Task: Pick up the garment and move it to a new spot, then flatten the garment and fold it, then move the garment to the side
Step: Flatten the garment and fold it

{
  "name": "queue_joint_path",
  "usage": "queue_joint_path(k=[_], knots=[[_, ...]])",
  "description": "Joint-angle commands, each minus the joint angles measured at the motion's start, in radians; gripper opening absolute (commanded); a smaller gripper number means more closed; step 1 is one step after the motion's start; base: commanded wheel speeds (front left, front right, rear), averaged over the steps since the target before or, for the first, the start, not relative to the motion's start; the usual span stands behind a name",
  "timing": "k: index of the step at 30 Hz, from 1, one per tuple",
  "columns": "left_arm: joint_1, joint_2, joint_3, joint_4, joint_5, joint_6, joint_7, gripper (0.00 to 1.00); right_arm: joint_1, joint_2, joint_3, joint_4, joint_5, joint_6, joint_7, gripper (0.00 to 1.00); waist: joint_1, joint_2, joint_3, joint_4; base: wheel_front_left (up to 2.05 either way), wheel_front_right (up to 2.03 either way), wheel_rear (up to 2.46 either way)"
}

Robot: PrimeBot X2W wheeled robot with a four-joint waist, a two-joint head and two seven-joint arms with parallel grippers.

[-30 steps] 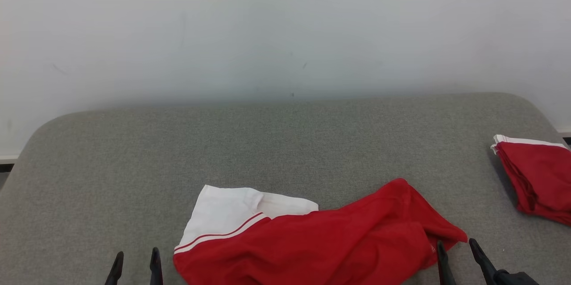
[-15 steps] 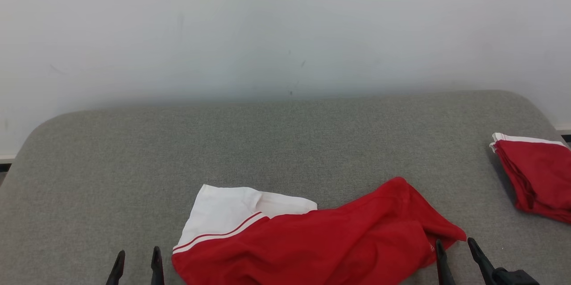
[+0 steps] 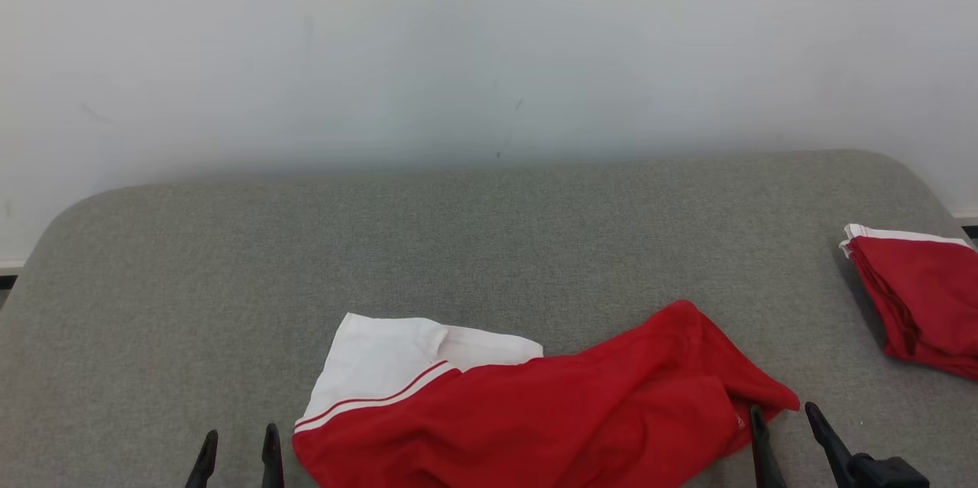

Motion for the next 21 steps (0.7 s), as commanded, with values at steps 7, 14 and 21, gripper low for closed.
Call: queue_joint_path(k=[7, 14, 21], knots=[[-0.008, -0.001, -0.007, 0.008, -0.014, -0.001, -0.003, 1.00, -0.020, -0.020, -0.003, -0.016, 0.013, -0.003, 0.013, 1.00, 0.0000, 0.0000, 0.013, -0.003, 0.00, 0.00, 0.00], [-0.107, 0.003, -0.049, 0.105, -0.009, -0.002, -0.003, 1.00, -0.108, -0.059, 0.037, -0.027, 0.038, -0.003, 0.078, 1.00, 0.0000, 0.0000, 0.046, -0.008, 0.00, 0.00, 0.00], [-0.340, 0.028, -0.096, 0.334, -0.023, -0.001, 0.059, 1.00, -0.265, -0.112, 0.120, 0.045, 0.117, -0.003, 0.334, 1.00, 0.0000, 0.0000, 0.100, -0.032, 0.00, 0.00, 0.00]])
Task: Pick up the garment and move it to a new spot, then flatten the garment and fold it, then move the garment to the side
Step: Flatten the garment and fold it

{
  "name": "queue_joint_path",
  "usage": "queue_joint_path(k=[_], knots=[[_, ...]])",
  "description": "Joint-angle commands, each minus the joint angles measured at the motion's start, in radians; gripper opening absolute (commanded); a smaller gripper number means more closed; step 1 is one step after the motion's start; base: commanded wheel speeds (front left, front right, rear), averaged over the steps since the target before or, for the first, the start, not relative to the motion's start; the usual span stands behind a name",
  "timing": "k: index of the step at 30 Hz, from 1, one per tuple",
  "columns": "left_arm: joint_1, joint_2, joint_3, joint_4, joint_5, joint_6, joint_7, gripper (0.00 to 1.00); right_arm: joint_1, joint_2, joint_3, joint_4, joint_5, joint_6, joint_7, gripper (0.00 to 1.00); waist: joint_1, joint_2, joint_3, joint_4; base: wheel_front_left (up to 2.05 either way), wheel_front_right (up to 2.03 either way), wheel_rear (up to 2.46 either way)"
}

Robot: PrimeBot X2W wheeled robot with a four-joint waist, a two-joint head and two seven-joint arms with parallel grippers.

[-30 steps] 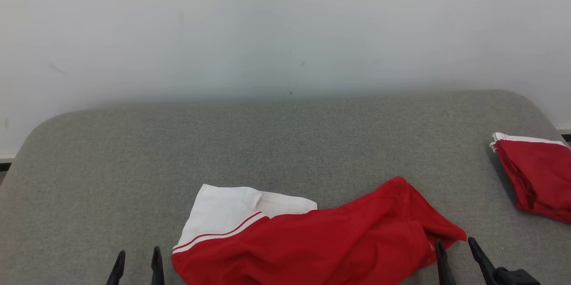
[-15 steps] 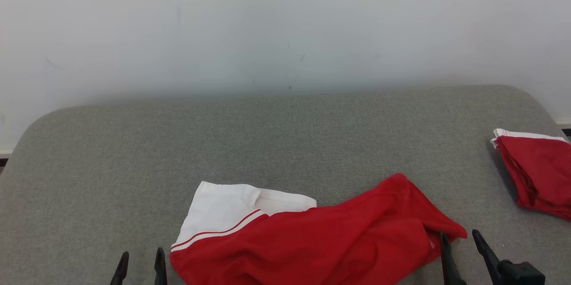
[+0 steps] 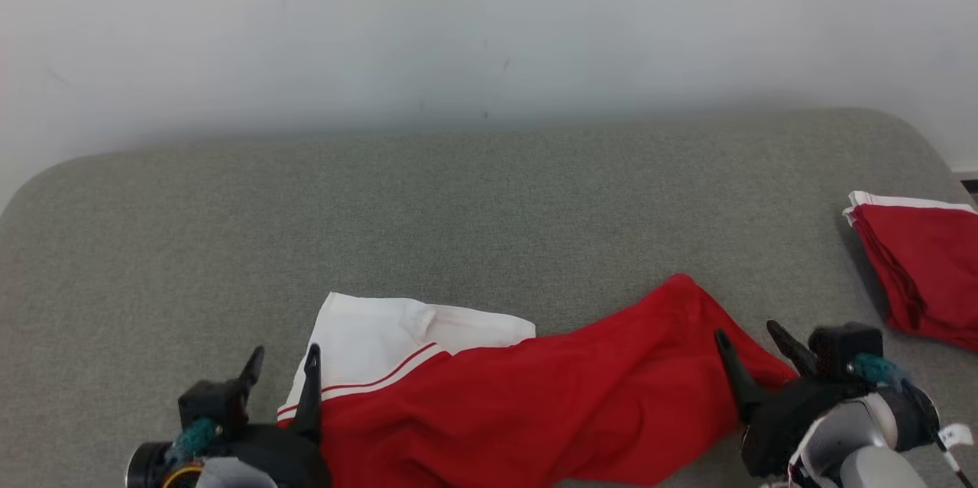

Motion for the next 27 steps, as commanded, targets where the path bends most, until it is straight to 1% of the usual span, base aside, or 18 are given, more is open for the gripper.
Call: queue_joint_path(k=[1, 5, 6, 9, 15, 17, 19, 23, 27], knots=[[-0.067, 0.006, 0.001, 0.046, -0.013, 0.004, 0.031, 1.00, -0.051, -0.014, 0.015, 0.023, 0.025, -0.003, 0.067, 1.00, -0.0001, -0.0001, 0.038, -0.021, 0.00, 0.00, 0.00], [-0.188, 0.022, -0.003, 0.147, -0.013, 0.005, 0.096, 1.00, -0.142, -0.012, 0.059, 0.064, 0.056, -0.003, 0.183, 1.00, -0.0001, -0.0001, 0.088, -0.049, 0.00, 0.00, 0.00], [-0.188, 0.022, -0.003, 0.147, -0.013, 0.005, 0.096, 1.00, -0.142, -0.012, 0.059, 0.064, 0.056, -0.003, 0.183, 1.00, -0.0001, -0.0001, 0.088, -0.049, 0.00, 0.00, 0.00], [-0.260, 0.033, -0.009, 0.200, -0.019, 0.004, 0.138, 1.00, -0.203, -0.009, 0.103, 0.082, 0.075, -0.003, 0.253, 1.00, -0.0001, -0.0001, 0.128, -0.071, 0.00, 0.00, 0.00], [-0.359, 0.064, -0.026, 0.290, -0.032, 0.001, 0.215, 1.00, -0.289, -0.028, 0.174, 0.089, 0.095, -0.003, 0.293, 1.00, -0.0001, -0.0001, 0.185, -0.093, 0.00, 0.00, 0.00], [-0.379, 0.071, -0.033, 0.317, -0.023, 0.013, 0.230, 1.00, -0.305, -0.035, 0.182, 0.090, 0.100, -0.003, 0.297, 1.00, -0.0001, -0.0001, 0.193, -0.093, 0.00, 0.00, 0.00], [-0.392, 0.076, -0.039, 0.344, -0.017, 0.016, 0.245, 1.00, -0.312, -0.043, 0.189, 0.095, 0.102, -0.003, 0.309, 1.00, -0.0001, -0.0001, 0.196, -0.093, 0.00, 0.00, 0.00], [-0.407, 0.070, -0.059, 0.380, -0.017, 0.011, 0.262, 1.00, -0.326, -0.055, 0.189, 0.101, 0.112, -0.003, 0.345, 1.00, -0.0001, -0.0001, 0.198, -0.090, 0.00, 0.00, 0.00], [-0.415, 0.064, -0.080, 0.408, -0.032, 0.007, 0.289, 1.00, -0.339, -0.057, 0.183, 0.116, 0.111, -0.003, 0.421, 1.00, -0.0001, -0.0001, 0.200, -0.086, 0.00, 0.00, 0.00]])
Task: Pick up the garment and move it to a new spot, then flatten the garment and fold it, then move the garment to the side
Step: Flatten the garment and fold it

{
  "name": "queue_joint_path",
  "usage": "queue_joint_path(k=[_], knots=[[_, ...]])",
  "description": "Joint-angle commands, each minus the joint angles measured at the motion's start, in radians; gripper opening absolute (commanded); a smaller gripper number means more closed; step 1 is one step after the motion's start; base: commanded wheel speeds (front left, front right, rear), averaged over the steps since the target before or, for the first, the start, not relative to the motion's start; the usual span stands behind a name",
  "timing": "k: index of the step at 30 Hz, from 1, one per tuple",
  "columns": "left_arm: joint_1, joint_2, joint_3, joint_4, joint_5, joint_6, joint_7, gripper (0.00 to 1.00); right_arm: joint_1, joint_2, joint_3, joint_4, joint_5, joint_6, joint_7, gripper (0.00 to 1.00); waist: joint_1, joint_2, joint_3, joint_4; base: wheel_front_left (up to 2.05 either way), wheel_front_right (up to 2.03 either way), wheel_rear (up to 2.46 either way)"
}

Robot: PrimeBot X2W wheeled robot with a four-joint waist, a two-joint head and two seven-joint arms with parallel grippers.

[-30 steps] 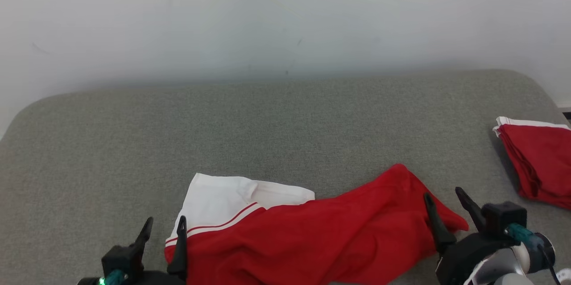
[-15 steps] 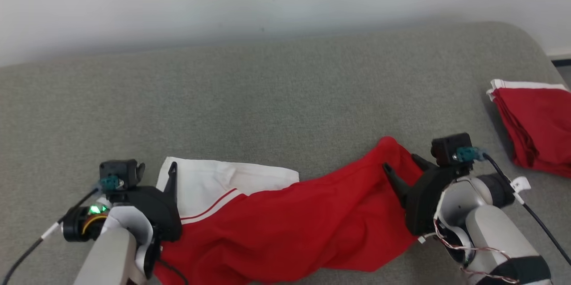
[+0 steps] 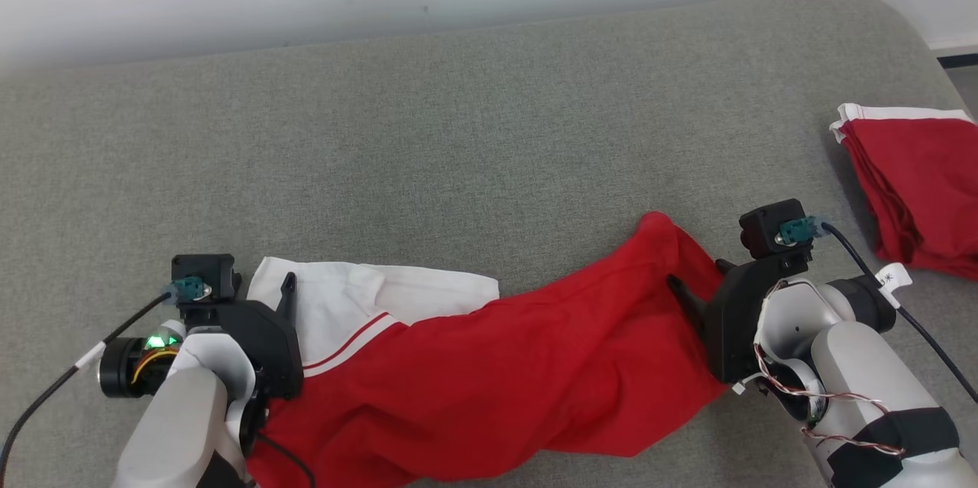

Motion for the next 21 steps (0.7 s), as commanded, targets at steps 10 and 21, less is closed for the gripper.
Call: queue_joint_path(k=[10, 21], knots=[[-0.004, 0.038, -0.047, -0.019, -0.141, -0.005, 0.062, 1.00, -0.068, 0.047, -0.030, 0.010, -0.013, -0.003, 0.185, 1.00, -0.0001, -0.0001, 0.033, 0.009, 0.00, 0.00, 0.00], [-0.016, 0.073, -0.136, -0.075, -0.216, -0.006, 0.049, 1.00, -0.123, 0.104, -0.058, 0.121, -0.070, -0.003, 0.137, 1.00, -0.0001, -0.0001, 0.051, 0.030, 0.00, 0.00, 0.00]])
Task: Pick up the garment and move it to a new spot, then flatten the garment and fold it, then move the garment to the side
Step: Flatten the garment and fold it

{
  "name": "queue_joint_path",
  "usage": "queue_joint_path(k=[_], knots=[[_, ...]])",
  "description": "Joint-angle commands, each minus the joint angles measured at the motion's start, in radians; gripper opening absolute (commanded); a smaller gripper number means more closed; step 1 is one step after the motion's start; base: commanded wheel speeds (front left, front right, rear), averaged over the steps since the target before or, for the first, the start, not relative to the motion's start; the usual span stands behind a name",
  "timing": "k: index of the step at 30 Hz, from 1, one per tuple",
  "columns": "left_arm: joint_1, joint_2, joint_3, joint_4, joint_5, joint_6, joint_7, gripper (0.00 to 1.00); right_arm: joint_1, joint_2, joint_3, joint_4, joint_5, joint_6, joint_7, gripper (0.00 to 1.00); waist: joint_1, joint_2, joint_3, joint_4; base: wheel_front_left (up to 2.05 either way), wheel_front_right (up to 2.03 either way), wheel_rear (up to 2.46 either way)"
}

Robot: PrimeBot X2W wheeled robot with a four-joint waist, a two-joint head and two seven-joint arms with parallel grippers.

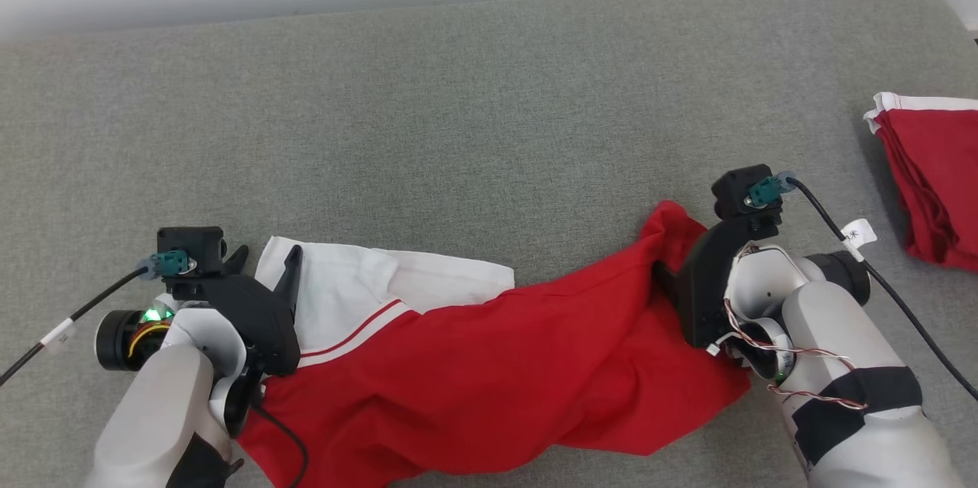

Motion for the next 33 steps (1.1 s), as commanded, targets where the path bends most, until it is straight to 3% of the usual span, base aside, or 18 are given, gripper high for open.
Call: queue_joint_path(k=[1, 6, 8, 10, 11, 12, 14, 15, 17, 18, 19, 21, 23, 24, 26, 33], knots=[[0.003, 0.007, -0.007, 0.006, -0.014, 0.003, -0.001, 1.00, -0.006, 0.011, 0.007, 0.008, 0.001, -0.003, -0.007, 1.00, 0.0000, -0.0001, 0.002, 0.001, 0.00, 0.00, 0.00], [-0.007, 0.021, -0.022, -0.003, -0.023, 0.003, -0.010, 1.00, -0.005, 0.007, 0.024, -0.004, 0.014, -0.003, -0.046, 1.00, 0.0000, -0.0001, 0.006, -0.004, 0.00, 0.00, 0.00], [-0.008, 0.027, -0.025, -0.006, -0.030, 0.003, -0.016, 1.00, -0.002, 0.003, 0.033, 0.000, 0.021, -0.003, -0.052, 0.60, 0.0000, -0.0001, 0.007, -0.008, 0.00, 0.00, 0.00], [-0.008, 0.034, -0.029, -0.009, -0.036, 0.003, -0.020, 1.00, -0.005, 0.002, 0.041, 0.000, 0.027, -0.003, -0.059, 0.57, 0.0000, -0.0001, 0.010, -0.012, 0.00, 0.00, 0.00], [-0.009, 0.036, -0.031, -0.010, -0.038, 0.003, -0.024, 1.00, -0.006, 0.001, 0.044, 0.000, 0.030, -0.003, -0.064, 0.49, 0.0000, -0.0001, 0.012, -0.013, 0.00, 0.00, 0.00], [-0.009, 0.038, -0.034, -0.010, -0.043, 0.003, -0.025, 1.00, -0.007, 0.001, 0.046, 0.000, 0.030, -0.003, -0.068, 0.50, 0.0000, -0.0001, 0.013, -0.015, 0.00, 0.00, 0.00], [-0.010, 0.042, -0.038, -0.010, -0.047, 0.003, -0.027, 1.00, -0.006, 0.000, 0.052, -0.003, 0.031, -0.003, -0.074, 0.77, 0.0000, -0.0001, 0.016, -0.016, 0.00, 0.00, 0.00], [-0.011, 0.044, -0.040, -0.010, -0.048, 0.003, -0.029, 1.00, -0.005, 0.000, 0.053, -0.005, 0.034, -0.003, -0.076, 0.86, 0.0000, -0.0001, 0.017, -0.016, 0.00, 0.00, 0.00], [-0.008, 0.052, -0.043, -0.006, -0.053, 0.003, -0.031, 1.00, -0.003, -0.003, 0.050, -0.013, 0.042, -0.003, -0.085, 0.86, 0.0000, -0.0001, 0.018, -0.018, 0.00, 0.00, 0.00], [-0.007, 0.054, -0.044, -0.004, -0.054, 0.003, -0.031, 1.00, -0.004, -0.004, 0.047, -0.013, 0.045, -0.003, -0.088, 0.79, 0.0000, -0.0001, 0.019, -0.018, 0.00, 0.00, 0.00], [-0.007, 0.056, -0.045, -0.003, -0.056, 0.003, -0.032, 1.00, -0.004, -0.004, 0.044, -0.011, 0.049, -0.003, -0.088, 0.63, 0.0000, -0.0001, 0.019, -0.019, 0.00, 0.00, 0.00], [-0.005, 0.058, -0.046, 0.000, -0.060, 0.003, -0.033, 1.00, -0.006, -0.001, 0.042, -0.004, 0.050, -0.003, -0.086, 0.55, 0.0000, -0.0001, 0.020, -0.018, 0.00, 0.00, 0.00], [-0.005, 0.059, -0.049, 0.001, -0.063, 0.003, -0.035, 1.00, -0.014, 0.005, 0.044, -0.001, 0.050, -0.003, -0.095, 0.25, 0.0000, -0.0001, 0.022, -0.017, 0.00, 0.00, 0.00], [-0.004, 0.058, -0.050, 0.002, -0.064, 0.003, -0.036, 1.00, -0.018, 0.005, 0.047, -0.002, 0.046, -0.003, -0.103, 0.00, 0.0000, -0.0001, 0.022, -0.017, 0.00, 0.00, 0.00], [-0.002, 0.057, -0.056, 0.004, -0.063, 0.003, -0.040, 1.00, -0.021, 0.006, 0.052, 0.000, 0.037, -0.003, -0.117, 0.00, 0.0000, -0.0001, 0.021, -0.016, 0.00, 0.00, 0.00], [0.016, 0.032, -0.084, 0.017, -0.044, 0.007, -0.072, 0.62, 0.005, -0.001, 0.064, -0.008, 0.028, -0.003, -0.134, 0.00, 0.0000, -0.0001, -0.005, -0.023, 0.00, 0.00, 0.00]])
